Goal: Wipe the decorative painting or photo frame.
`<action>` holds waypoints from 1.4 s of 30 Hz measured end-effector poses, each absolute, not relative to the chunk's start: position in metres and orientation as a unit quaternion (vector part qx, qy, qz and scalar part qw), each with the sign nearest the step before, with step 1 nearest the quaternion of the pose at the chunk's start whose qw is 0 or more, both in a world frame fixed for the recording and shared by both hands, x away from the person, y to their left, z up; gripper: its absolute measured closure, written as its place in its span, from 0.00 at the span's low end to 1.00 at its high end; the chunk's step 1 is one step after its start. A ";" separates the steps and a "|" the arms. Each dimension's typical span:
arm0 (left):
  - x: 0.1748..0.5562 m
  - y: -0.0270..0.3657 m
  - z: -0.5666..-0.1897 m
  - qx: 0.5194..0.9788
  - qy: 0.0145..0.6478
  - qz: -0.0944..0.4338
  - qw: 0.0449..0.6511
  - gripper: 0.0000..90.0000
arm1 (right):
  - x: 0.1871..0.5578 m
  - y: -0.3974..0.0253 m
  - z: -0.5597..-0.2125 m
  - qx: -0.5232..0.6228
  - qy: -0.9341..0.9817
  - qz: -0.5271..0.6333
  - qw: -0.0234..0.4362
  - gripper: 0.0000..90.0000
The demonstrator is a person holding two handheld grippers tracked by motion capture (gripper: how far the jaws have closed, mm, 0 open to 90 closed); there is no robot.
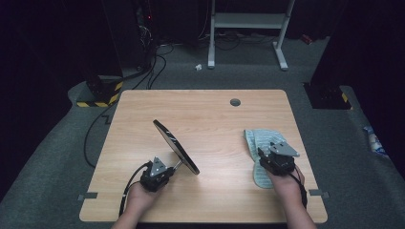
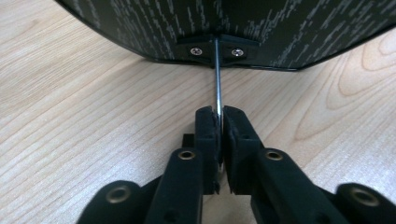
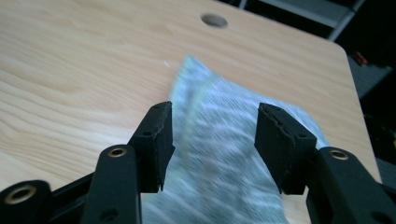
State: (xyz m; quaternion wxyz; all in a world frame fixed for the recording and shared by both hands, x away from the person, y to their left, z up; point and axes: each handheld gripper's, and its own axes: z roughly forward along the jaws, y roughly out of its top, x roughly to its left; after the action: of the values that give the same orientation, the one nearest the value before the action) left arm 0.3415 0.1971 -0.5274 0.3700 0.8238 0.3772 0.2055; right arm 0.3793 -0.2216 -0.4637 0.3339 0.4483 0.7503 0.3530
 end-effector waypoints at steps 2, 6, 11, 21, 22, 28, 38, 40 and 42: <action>0.342 0.198 -0.527 0.823 0.379 0.207 0.370 0.91 | 0.377 -0.218 -0.461 0.444 0.750 0.362 0.332 0.51; 0.343 0.200 -0.527 0.819 0.386 0.201 0.373 0.87 | 0.363 -0.188 -0.453 0.417 0.756 0.402 0.305 0.51; 0.342 0.200 -0.528 0.813 0.397 0.206 0.373 0.82 | 0.347 -0.158 -0.456 0.383 0.773 0.419 0.282 0.52; 0.341 0.202 -0.527 0.809 0.409 0.214 0.363 0.82 | 0.314 -0.101 -0.477 0.318 0.804 0.449 0.224 0.57; 0.341 0.202 -0.527 0.808 0.412 0.215 0.362 0.83 | 0.313 -0.098 -0.479 0.316 0.805 0.453 0.216 0.58; 0.340 0.209 -0.526 0.795 0.440 0.228 0.349 0.87 | 0.304 -0.075 -0.488 0.285 0.815 0.466 0.190 0.62; 0.340 0.220 -0.527 0.774 0.470 0.240 0.349 0.87 | 0.299 -0.037 -0.491 0.241 0.827 0.479 0.170 0.62; 0.333 0.223 -0.525 0.773 0.464 0.236 0.364 0.84 | 0.300 -0.032 -0.492 0.235 0.829 0.478 0.170 0.63; 0.330 0.225 -0.524 0.774 0.456 0.232 0.374 0.79 | 0.299 -0.030 -0.493 0.233 0.830 0.477 0.170 0.63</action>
State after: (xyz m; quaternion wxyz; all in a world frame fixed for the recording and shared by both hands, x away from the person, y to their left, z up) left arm 0.3301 0.2251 -0.5237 0.3738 0.7738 0.4556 0.2324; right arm 0.2994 -0.0298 -0.4931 0.1699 0.2326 0.8302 0.4773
